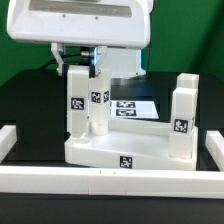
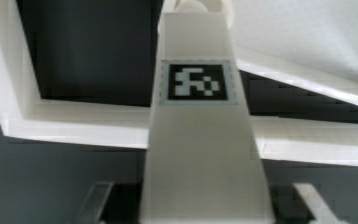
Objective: Assemble desk
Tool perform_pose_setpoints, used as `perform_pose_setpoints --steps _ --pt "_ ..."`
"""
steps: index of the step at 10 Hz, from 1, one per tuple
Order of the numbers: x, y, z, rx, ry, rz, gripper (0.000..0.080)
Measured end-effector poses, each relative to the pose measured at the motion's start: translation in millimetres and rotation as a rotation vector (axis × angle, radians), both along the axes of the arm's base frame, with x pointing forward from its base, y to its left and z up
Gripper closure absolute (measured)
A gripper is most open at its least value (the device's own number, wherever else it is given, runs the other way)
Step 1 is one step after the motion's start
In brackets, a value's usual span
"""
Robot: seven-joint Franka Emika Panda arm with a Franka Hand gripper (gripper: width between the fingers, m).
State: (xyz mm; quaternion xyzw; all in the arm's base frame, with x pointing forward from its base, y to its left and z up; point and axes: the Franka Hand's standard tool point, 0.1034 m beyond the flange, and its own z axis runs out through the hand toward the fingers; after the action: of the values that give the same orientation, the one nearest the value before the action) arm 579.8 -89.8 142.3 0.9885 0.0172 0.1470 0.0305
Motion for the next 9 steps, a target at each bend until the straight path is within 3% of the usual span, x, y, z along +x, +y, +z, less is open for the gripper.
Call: perform_pose_setpoints --steps 9 --pt "4.5 11.7 2.2 -0.007 -0.031 0.008 0.0506"
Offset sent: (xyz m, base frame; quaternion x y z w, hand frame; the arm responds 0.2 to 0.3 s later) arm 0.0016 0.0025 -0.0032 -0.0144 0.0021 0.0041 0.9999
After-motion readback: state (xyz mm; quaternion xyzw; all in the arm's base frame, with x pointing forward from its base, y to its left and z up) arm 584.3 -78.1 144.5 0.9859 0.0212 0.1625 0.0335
